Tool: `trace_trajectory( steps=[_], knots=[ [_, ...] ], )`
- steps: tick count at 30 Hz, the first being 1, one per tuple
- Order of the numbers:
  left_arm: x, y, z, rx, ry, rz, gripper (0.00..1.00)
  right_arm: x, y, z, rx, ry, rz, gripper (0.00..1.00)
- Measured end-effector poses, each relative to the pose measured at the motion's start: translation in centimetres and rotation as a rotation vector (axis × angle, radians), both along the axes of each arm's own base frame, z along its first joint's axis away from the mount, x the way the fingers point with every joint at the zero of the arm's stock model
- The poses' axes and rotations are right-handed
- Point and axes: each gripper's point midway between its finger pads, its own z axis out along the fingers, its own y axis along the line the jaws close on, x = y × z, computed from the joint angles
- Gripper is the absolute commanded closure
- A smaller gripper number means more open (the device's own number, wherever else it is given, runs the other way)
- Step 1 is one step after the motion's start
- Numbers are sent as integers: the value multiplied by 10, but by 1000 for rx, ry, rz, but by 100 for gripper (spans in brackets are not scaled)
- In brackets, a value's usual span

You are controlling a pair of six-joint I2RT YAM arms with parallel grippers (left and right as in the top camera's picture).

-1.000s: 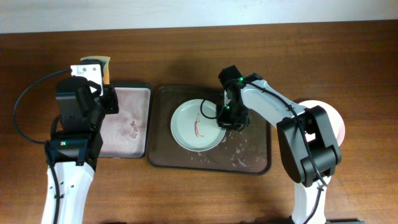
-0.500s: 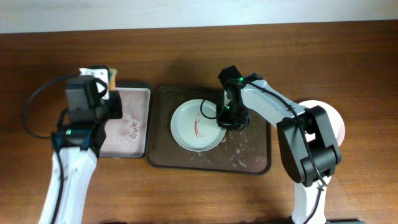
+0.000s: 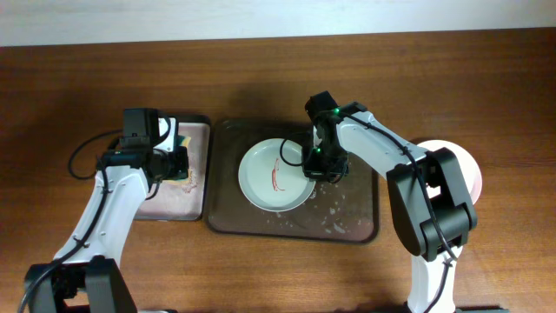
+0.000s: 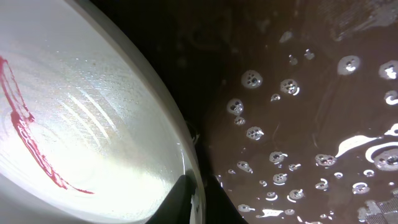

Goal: Clean dirty plates on tray and stack at the side
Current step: 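Scrub the green plate with the sponge held in the left gripper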

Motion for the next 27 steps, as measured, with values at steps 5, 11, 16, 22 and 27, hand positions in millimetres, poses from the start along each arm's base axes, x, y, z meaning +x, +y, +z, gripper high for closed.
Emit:
trace_trajectory(
  steps=[5,11,16,22,27],
  knots=[
    [9,-51,18,-228,-47,-112,100,0,0,0,0,0,0,89],
    [0,-130,32,-383,-54,-275,100,0,0,0,0,0,0,88],
    [-5,-168,29,-470,-6,-256,100,0,0,0,1,-2,0,88],
    [-11,-194,-11,-516,127,-193,100,6,-1,0,2,-14,-30,88],
    [-6,-207,-17,-546,128,-180,100,12,-5,1,23,-14,-70,93]
  ],
)
